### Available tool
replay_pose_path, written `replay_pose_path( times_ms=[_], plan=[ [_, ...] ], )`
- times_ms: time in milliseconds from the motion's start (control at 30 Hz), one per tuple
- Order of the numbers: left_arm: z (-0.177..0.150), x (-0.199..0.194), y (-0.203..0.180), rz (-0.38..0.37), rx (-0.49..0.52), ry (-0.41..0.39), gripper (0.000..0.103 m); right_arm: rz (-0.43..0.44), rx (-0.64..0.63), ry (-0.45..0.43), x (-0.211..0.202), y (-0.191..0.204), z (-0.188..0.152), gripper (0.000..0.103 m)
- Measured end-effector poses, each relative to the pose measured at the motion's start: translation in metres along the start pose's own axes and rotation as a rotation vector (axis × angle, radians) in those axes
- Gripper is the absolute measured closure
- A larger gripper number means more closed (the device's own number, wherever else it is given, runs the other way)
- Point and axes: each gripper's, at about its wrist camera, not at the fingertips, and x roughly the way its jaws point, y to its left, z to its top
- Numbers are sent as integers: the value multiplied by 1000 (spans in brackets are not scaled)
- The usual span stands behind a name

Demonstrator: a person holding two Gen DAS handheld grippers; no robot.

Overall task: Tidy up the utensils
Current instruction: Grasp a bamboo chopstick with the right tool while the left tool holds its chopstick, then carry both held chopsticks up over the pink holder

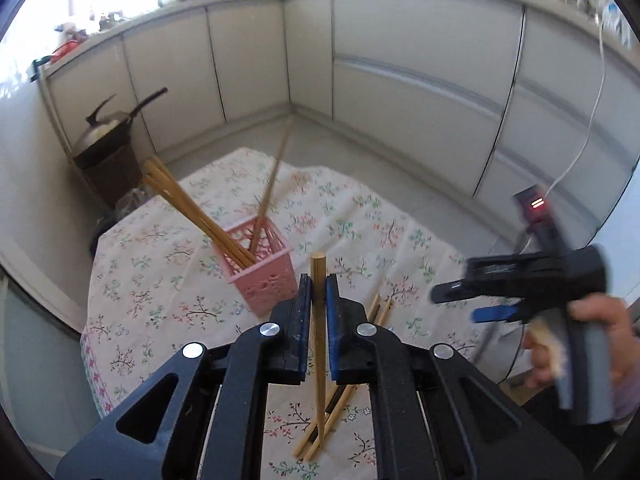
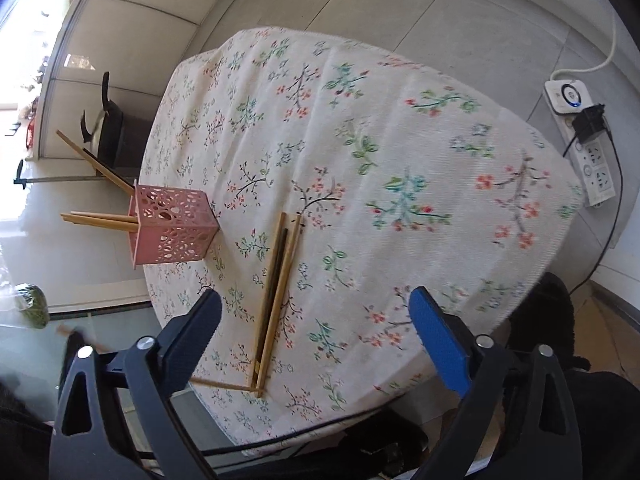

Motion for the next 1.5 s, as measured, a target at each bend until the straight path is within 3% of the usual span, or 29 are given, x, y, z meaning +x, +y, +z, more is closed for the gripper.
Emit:
replay_pose_path(
  times_ms=[333,500,1100,1333,1500],
  plan=[
    [-1,-61,33,-40,-98,-191,96,-35,-8,51,42,30,5,73],
    [2,-77,36,-53,-114,-244,96,-78,-16,36,51,36,11,86],
    [0,-77,44,-64,-138,-260,96,-213,-9,46,93,51,14,89],
    [-2,-74,52,-62,-176,-256,96,-170,-25,-24,85,52,16,97],
    [-2,-80,57,-56,-217,-283,96,-93,-114,-114,45,64,7,97]
  ],
)
